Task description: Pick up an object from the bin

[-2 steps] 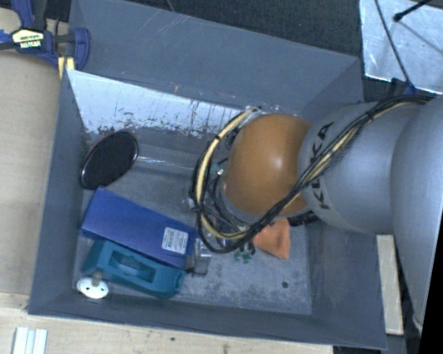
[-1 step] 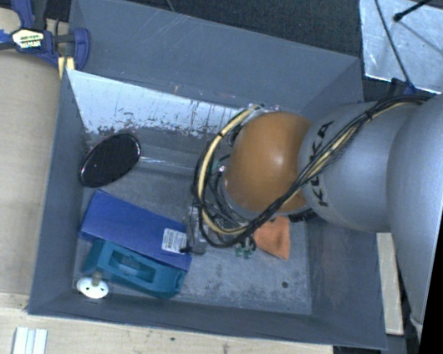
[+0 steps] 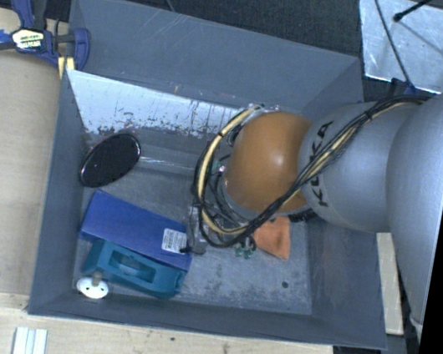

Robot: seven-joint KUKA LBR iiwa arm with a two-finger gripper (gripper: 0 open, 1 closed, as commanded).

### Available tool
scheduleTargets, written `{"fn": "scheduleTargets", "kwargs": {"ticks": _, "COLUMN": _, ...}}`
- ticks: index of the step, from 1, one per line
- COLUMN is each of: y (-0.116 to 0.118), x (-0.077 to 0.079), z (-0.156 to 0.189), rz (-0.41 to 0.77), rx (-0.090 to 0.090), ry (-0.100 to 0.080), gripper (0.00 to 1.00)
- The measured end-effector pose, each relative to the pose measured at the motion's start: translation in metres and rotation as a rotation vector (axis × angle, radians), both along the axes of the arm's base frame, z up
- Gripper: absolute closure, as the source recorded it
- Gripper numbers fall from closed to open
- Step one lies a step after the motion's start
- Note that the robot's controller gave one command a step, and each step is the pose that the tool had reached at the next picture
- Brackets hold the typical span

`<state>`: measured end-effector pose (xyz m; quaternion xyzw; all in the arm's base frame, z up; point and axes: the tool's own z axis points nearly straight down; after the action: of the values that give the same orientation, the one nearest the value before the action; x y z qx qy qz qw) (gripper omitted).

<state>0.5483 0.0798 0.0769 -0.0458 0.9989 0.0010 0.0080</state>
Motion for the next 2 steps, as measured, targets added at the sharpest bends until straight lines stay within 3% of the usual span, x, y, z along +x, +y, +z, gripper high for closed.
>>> {"fn": "scheduleTargets", "kwargs": {"ticks": 1, "y": -0.014, "x": 0.007, "z": 0.042, "rz": 0.001, "rx": -0.003, "ry": 0.016, "gripper": 1.00}}
{"fn": "scheduleTargets", "kwargs": {"ticks": 2, "y": -0.017, "x": 0.010, "z": 0.104, "rz": -0.001, "rx": -0.002, "ry": 0.009, "gripper": 0.00}}
